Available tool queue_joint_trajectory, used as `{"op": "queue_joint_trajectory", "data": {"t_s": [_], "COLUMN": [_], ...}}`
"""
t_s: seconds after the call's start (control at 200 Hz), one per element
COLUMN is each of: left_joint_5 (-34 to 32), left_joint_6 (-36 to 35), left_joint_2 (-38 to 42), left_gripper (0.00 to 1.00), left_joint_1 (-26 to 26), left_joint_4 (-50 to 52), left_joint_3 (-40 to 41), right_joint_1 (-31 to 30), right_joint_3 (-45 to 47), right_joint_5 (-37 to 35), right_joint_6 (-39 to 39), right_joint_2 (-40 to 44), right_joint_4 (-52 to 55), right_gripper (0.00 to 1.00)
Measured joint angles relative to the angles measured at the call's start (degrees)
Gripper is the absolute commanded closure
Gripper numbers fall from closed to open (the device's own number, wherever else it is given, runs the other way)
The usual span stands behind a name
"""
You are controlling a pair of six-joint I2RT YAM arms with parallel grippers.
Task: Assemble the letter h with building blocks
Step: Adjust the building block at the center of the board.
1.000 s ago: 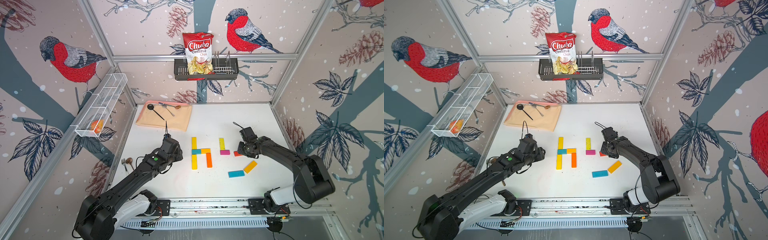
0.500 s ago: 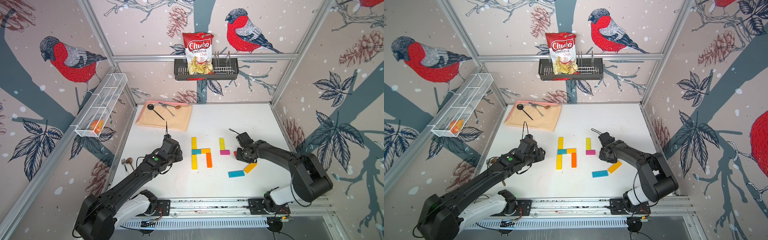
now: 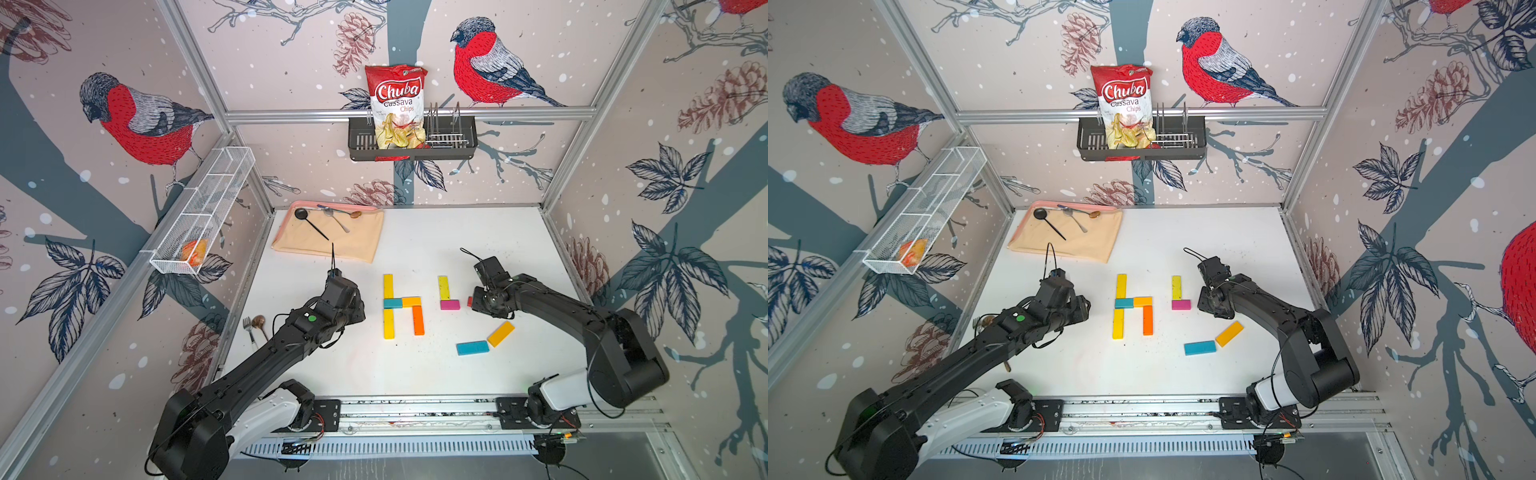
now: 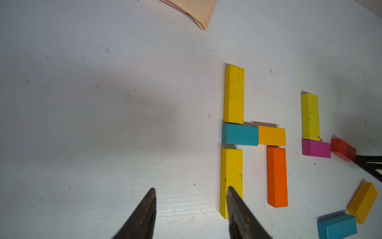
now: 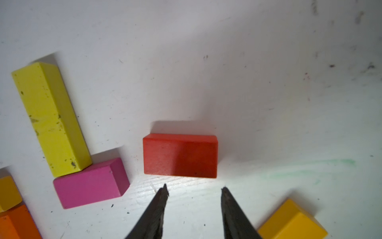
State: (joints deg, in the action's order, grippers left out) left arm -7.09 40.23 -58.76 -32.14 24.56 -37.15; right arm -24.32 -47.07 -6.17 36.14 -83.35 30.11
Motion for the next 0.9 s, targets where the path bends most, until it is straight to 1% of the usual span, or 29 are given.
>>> {"op": "queue_joint_trajectory", "data": {"t_s": [0.18,0.335,0.405,0.515,0.695,0.896], "left_joint_5": [0.04,0.04,0.02,0.02,0.02,0.00], "left_joint_6": [0.00,0.00,0.00,-0.02,-0.02,-0.07], "left_joint_2": [-0.31,-0.39,-0.44,-0.44,-0.35,-0.35], "left_gripper": [0.46,0.46,0.46,0.46,0.46,0.46], "left_joint_1": [0.00,0.00,0.00,0.00,0.00,0.07], "left_joint_4": [0.00,0.00,0.00,0.00,0.00,0.00], "left_joint_3": [-0.35,-0.39,-0.39,-0.39,-0.39,-0.37], "right_joint_1": [4.35,5.70,5.97,6.10,5.79,3.06], "right_joint_3": [-1.68,-2.89,-3.96,-5.62,-6.23,-6.62], "right_joint_5": [1.14,3.87,4.15,3.61,2.36,0.35], "right_joint_6": [-0.22,-0.22,-0.20,0.00,0.24,0.17], "right_joint_2": [-1.20,-4.98,-6.73,-9.29,-11.87,-13.03], "right_joint_4": [-0.68,-2.71,-3.10,-3.26,-3.21,-3.08], "right_gripper": [0.45,0.44,0.41,0.40,0.41,0.42]}}
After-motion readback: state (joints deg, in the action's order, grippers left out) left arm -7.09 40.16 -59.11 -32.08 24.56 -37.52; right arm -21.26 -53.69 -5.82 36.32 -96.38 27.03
